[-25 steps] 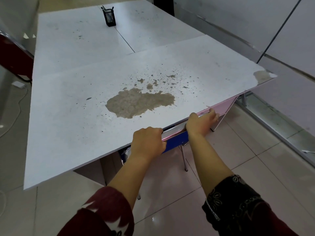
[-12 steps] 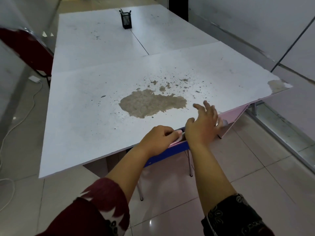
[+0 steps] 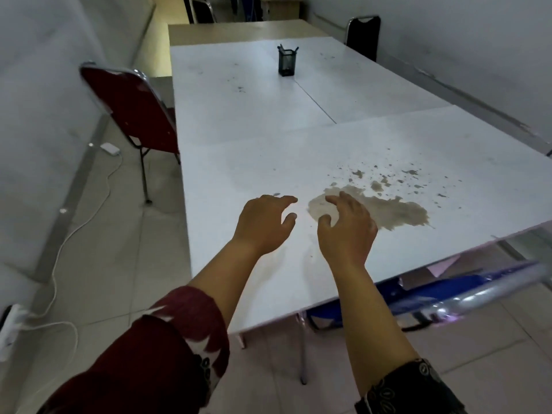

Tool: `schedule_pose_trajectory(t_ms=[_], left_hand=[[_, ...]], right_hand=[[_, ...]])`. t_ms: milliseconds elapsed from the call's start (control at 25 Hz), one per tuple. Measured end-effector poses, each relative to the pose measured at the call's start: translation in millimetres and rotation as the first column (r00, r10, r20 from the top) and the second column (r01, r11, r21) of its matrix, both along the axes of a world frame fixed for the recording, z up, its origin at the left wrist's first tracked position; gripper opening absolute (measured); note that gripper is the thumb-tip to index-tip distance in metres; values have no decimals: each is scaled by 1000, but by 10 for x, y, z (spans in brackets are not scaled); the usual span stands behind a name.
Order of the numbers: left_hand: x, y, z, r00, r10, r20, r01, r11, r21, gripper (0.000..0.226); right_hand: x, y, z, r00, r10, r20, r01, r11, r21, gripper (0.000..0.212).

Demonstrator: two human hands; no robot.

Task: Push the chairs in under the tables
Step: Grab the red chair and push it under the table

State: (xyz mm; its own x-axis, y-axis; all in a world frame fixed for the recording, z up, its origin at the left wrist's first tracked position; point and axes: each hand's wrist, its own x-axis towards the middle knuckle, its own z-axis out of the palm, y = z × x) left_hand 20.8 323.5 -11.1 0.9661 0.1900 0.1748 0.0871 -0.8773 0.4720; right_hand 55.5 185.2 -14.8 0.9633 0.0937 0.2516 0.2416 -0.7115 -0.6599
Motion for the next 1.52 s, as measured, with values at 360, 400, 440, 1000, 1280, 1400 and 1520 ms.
schedule_pose_trajectory(t_ms=[360, 400, 440, 1000, 1280, 1400, 1520], left_hand=[[-52, 2048, 107, 997, -30, -68, 40, 986, 161, 41], [-15, 2239, 110, 998, -20, -61, 29, 987, 161, 42], [20, 2390, 115, 999, -7, -50, 15, 988, 154, 42], [967, 5243, 69, 993, 117, -7, -118, 992, -46, 38], [1485, 6547, -204, 969, 244, 28, -232, 947, -223, 34], [1866, 7191, -273, 966, 254, 39, -234, 934, -270, 34], [2214, 7811, -221, 956, 279, 95, -231, 908, -349, 35]], right_hand=[[-91, 2065, 131, 1000, -16, 19, 16, 1000, 27, 36], [-52, 2254, 127, 1000, -7, 23, 6, 1000, 29, 35], [-15, 2405, 122, 1000, 4, 28, -5, 999, 31, 35], [1182, 5313, -197, 997, 14, -78, 1, 982, 191, 31], [1775, 6641, -296, 997, 65, -29, -57, 971, 231, 26], [2074, 7313, -341, 999, 47, -13, -43, 970, 239, 26], [2367, 7883, -304, 999, -4, -37, 15, 950, 313, 28]])
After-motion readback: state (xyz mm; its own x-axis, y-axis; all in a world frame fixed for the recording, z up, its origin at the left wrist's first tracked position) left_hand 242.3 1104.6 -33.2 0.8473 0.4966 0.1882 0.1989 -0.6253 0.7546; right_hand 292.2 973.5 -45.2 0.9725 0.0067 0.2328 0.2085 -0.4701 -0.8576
